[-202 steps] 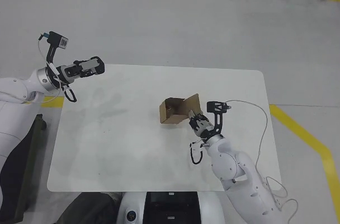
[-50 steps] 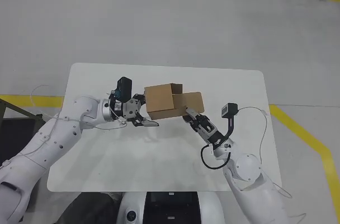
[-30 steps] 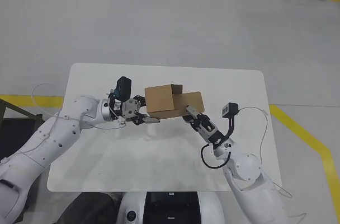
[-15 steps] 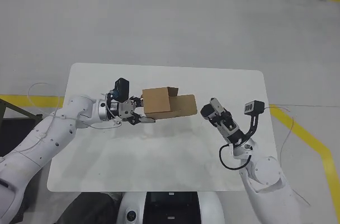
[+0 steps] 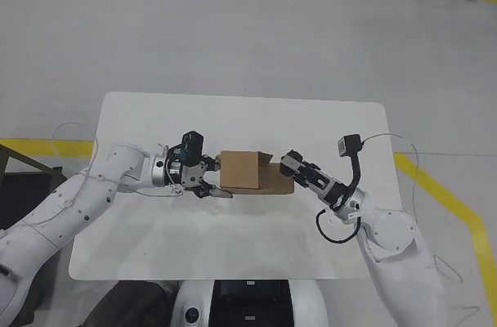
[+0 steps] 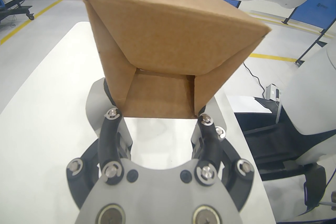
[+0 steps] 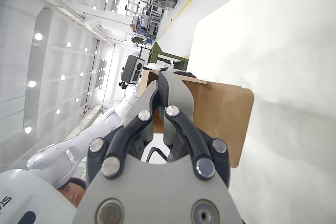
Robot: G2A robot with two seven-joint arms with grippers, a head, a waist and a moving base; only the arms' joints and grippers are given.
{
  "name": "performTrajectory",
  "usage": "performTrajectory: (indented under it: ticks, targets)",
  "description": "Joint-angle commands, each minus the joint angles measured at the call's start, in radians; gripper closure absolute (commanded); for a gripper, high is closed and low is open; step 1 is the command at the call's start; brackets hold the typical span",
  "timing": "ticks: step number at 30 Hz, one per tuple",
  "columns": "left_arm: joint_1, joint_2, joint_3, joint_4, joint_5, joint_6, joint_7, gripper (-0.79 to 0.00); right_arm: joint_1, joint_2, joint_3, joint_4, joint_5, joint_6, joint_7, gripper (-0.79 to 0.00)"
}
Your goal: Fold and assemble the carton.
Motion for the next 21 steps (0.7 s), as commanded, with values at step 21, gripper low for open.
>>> performTrajectory:
  ticks: [21]
  targets:
    - [-0.128, 0.041, 0.203, -0.046, -0.047, 0.0, 0.049, -0.4, 0.078, 0.021, -0.089, 0.023, 0.003, 0.033, 0.233, 0.0]
